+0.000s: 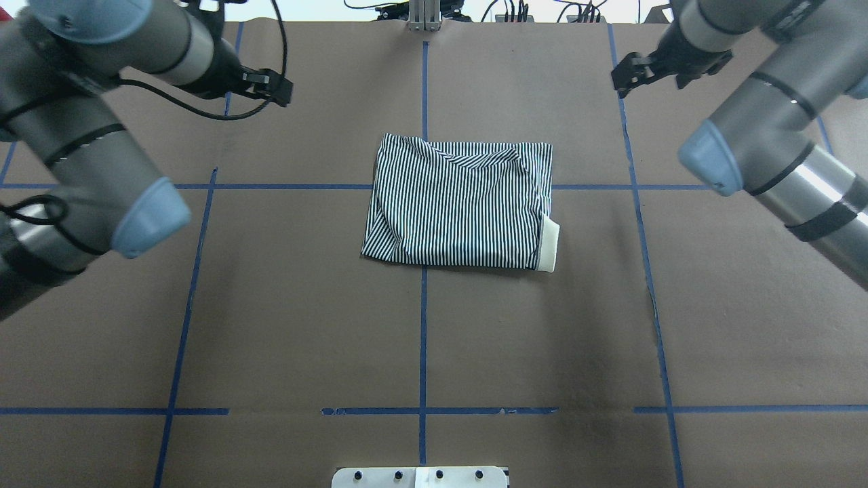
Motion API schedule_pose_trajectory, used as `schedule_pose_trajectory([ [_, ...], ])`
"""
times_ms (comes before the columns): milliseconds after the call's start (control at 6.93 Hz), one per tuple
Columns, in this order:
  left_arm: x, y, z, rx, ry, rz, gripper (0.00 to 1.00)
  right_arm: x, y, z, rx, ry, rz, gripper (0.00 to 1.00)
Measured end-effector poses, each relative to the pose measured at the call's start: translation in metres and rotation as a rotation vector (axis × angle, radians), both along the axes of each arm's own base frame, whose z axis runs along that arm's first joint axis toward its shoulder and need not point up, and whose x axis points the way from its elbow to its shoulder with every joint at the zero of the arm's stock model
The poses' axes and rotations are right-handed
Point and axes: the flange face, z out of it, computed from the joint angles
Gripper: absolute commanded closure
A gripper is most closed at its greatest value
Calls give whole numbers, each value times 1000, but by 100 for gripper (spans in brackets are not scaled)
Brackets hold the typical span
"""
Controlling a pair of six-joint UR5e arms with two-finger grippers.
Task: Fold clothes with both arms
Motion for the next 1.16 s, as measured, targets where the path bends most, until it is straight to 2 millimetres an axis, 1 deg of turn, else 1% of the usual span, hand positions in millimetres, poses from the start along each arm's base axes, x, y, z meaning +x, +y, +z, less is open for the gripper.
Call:
schedule_pose_trajectory([
  [144,-61,8,34,48,-68,43,0,62,8,51,18,49,-66,0],
  [289,-121,8,69,73,-124,80,0,118,24,109,14,87,-120,0],
  [433,-174,11,109,52,-144,104,0,168,52,173,-22,115,-134,0],
  [578,-208,22,163,-29,-147,117,0,204,85,229,-58,130,-120,0],
  [722,-234,32,212,-112,-155,104,0,226,115,271,-74,117,-99,0],
  [866,-272,38,248,-150,-167,89,0,241,136,295,-89,74,-82,0],
  [1011,-309,46,288,-166,-164,125,0,251,147,307,-128,29,-69,0],
  [1155,-334,60,334,-200,-135,172,0,260,152,308,-179,4,-53,0],
])
